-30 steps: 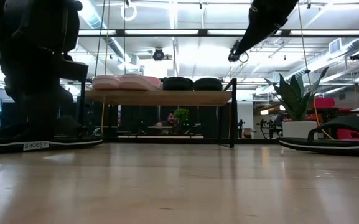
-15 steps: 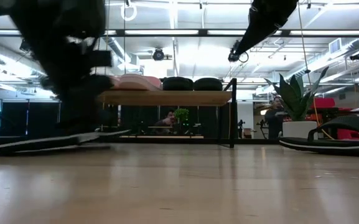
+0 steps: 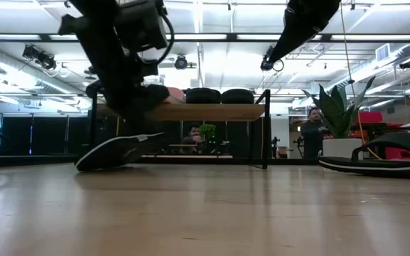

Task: Pick and place slides into the shelf
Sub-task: Move the left black slipper under the shelf

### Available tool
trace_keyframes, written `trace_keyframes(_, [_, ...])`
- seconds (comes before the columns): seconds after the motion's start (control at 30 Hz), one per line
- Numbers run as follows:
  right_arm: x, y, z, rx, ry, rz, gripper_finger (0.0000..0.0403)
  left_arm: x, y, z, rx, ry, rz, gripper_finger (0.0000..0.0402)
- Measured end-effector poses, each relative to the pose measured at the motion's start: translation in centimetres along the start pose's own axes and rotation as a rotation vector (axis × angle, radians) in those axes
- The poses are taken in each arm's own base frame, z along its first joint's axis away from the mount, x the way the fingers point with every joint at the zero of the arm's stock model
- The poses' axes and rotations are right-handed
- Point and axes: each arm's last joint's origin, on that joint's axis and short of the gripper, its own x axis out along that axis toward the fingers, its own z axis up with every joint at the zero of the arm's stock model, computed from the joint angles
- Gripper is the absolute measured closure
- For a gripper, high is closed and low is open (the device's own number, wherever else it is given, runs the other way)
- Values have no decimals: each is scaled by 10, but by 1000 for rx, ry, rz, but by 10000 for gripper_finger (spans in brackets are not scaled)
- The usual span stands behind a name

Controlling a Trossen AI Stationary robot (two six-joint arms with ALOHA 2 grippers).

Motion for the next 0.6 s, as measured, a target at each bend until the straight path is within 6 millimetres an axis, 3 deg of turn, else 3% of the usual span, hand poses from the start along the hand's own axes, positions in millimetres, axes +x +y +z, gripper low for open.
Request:
trace_keyframes(0.27, [0, 0, 0, -7, 0, 0, 393, 20, 13, 12, 60, 89, -1, 343])
trace_keyframes(0.6, [0, 0, 0, -16, 0, 0, 393, 18, 10, 11, 122, 107, -47, 283])
